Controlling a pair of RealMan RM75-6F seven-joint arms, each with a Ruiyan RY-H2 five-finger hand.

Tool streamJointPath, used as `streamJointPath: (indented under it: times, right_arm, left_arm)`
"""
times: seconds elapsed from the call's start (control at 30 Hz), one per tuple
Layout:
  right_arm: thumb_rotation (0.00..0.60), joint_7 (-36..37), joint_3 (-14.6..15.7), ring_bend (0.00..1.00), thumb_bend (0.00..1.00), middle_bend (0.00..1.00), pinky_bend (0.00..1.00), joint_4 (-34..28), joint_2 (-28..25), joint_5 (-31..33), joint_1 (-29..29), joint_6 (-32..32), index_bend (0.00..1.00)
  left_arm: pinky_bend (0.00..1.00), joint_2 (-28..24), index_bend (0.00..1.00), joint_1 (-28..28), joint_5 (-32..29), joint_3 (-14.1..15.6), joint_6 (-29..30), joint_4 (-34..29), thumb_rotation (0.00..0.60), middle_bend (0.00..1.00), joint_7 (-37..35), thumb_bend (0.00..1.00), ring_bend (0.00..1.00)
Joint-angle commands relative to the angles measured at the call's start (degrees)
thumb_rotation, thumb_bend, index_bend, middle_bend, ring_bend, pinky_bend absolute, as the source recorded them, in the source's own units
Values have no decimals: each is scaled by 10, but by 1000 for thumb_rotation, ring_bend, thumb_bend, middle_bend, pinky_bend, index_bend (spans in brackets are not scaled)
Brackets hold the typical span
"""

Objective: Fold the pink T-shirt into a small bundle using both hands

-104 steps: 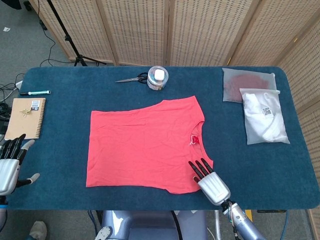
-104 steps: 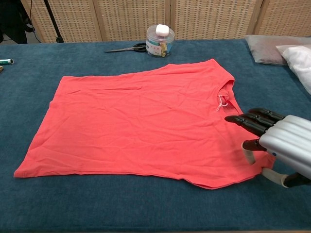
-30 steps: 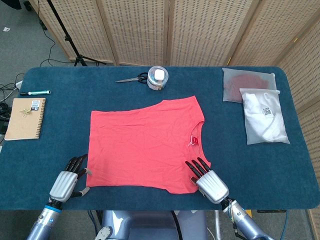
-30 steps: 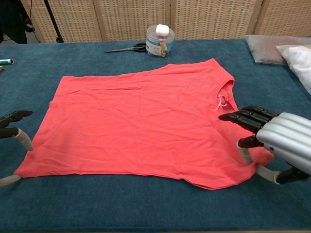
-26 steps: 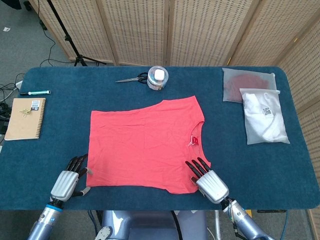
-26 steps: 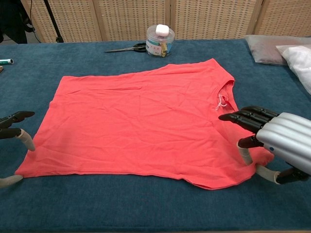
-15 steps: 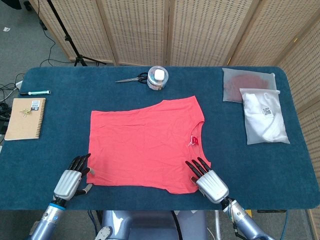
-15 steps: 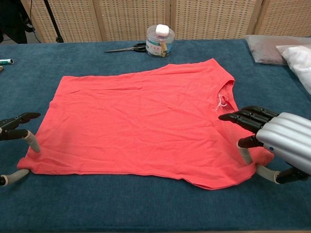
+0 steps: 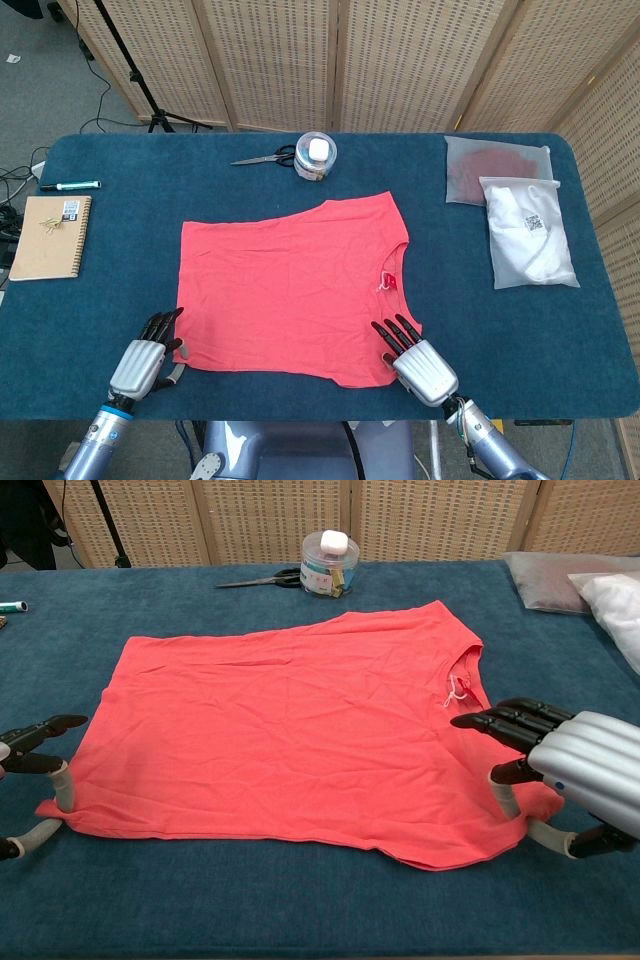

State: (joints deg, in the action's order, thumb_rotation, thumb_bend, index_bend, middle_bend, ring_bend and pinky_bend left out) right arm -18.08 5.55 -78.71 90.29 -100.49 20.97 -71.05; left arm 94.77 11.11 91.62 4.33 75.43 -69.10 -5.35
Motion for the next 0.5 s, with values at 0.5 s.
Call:
streamJointPath:
  times: [0.5]
  right_arm:
    - [600,0,1,0,517,38,0,5,0,1,0,-1,563]
  left_arm:
    - [0,-6,660,2,1,5,3,0,600,0,-13,629,0]
